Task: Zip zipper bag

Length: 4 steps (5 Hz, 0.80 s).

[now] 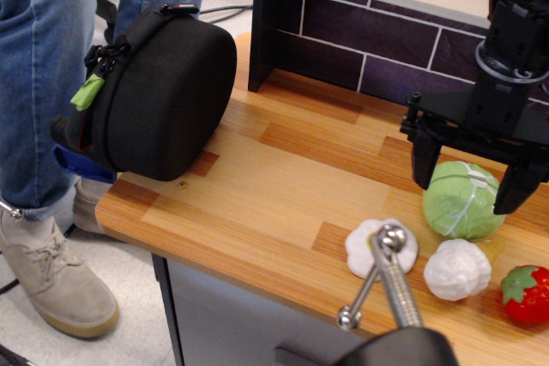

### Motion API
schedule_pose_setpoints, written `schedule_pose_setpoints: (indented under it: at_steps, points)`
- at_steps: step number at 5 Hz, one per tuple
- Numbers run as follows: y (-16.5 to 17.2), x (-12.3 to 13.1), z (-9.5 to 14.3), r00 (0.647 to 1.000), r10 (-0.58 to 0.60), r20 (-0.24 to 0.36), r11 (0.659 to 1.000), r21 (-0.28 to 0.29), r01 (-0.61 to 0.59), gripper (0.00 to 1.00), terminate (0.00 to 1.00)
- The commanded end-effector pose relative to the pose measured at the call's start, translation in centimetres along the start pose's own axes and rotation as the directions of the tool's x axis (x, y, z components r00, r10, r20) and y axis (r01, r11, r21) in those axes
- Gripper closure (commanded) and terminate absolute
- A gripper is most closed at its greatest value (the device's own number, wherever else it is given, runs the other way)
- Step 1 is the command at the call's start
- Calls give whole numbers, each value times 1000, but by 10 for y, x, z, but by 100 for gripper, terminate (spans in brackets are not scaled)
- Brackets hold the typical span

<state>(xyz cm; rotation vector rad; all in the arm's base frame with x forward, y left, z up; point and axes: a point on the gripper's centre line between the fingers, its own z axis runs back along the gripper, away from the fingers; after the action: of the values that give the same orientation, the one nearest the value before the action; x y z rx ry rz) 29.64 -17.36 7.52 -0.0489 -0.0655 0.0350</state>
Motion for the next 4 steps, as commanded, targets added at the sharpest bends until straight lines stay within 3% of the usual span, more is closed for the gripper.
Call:
schedule_pose_setpoints:
  at_steps: [1, 2, 3, 4]
  points:
    - [0, 0, 0, 1000, 0, 0, 1000, 0, 0, 0, 0]
    - [36, -3, 31, 999, -41, 2, 999, -27, 41, 0, 0]
    - [83, -2, 60, 995, -91, -42, 995, -36, 89, 0, 0]
    - [128, -9, 86, 992, -121, -33, 992, -42, 120, 0, 0]
